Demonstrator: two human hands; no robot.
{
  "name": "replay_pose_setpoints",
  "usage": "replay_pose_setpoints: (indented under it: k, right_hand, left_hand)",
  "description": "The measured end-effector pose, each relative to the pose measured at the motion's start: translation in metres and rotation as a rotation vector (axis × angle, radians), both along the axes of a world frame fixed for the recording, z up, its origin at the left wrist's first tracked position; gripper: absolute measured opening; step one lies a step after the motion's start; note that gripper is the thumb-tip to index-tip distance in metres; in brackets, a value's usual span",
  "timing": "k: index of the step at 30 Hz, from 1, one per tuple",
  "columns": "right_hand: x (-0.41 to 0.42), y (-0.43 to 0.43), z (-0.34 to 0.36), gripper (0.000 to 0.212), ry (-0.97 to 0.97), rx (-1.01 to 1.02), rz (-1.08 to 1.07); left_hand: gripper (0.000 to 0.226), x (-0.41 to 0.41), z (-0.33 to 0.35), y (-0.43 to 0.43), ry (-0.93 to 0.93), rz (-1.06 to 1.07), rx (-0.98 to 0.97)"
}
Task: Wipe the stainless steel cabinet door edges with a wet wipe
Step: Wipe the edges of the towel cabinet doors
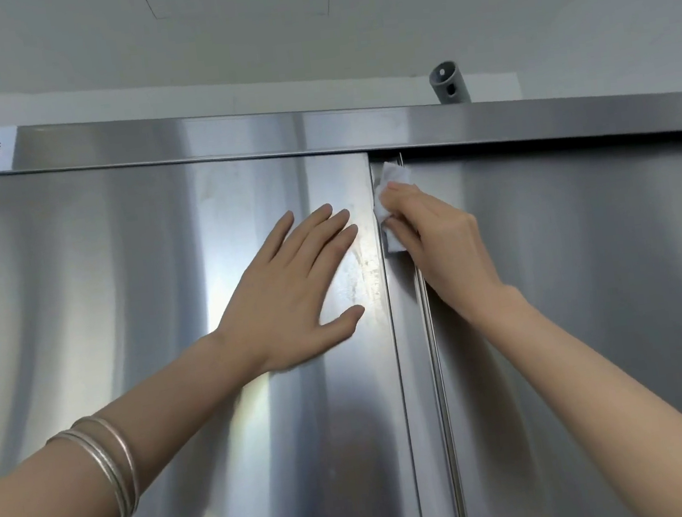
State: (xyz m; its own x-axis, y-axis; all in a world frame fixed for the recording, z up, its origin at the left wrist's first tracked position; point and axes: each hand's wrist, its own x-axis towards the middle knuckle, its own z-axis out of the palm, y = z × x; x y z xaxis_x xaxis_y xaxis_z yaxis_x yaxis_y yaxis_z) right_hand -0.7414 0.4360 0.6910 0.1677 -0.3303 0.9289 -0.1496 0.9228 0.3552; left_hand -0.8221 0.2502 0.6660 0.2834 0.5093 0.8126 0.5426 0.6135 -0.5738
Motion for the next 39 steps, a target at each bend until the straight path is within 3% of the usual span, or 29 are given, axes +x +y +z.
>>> replay_pose_setpoints:
  k: [7, 12, 18, 23, 26, 29, 31, 33, 36, 39]
  right_hand:
    - [-0.001, 0.002, -0.001, 0.024, 0.003, 0.075, -0.128]
    - [0.002, -0.002, 0.030, 0.016, -0.095, 0.039, -0.110]
    - [0.010, 0.005, 0.007, 0.010, -0.066, 0.144, -0.154]
    - [0.009, -0.006, 0.051, 0.017, -0.110, -0.056, -0.148]
    - [0.006, -0.005, 0.022, 0.015, -0.125, -0.054, -0.080]
    - [0.004, -0.001, -0.046, 0.011, -0.104, -0.027, -0.005]
    - [0.005, 0.004, -0.079, 0.021, -0.078, 0.058, -0.034]
    - [0.007, 0.009, -0.071, 0.025, -0.109, 0.124, -0.056]
    - [0.010, 0.004, -0.024, 0.013, -0.184, 0.078, -0.107]
    - [0.002, -0.002, -0.010, 0.010, -0.136, 0.019, -0.100]
  left_hand:
    - [0.077, -0.001, 0.000, 0.000, -0.005, 0.011, -0.001]
    - [0.077, -0.002, 0.000, 0.000, 0.000, 0.009, -0.006]
    - [0.077, -0.001, -0.001, -0.001, 0.006, 0.022, -0.013]
    - [0.076, 0.000, -0.001, -0.002, 0.004, 0.037, -0.026]
    - [0.075, 0.002, -0.003, -0.001, 0.005, 0.043, -0.027]
    - [0.073, 0.003, -0.018, 0.007, -0.004, 0.039, -0.003]
    - [0.073, 0.004, -0.035, 0.013, -0.008, 0.036, 0.021]
    - [0.074, 0.006, -0.052, 0.017, -0.035, 0.027, 0.051]
    - [0.075, 0.006, -0.080, 0.015, -0.062, 0.031, 0.066]
    - [0.075, 0.006, -0.112, 0.015, -0.070, 0.044, 0.051]
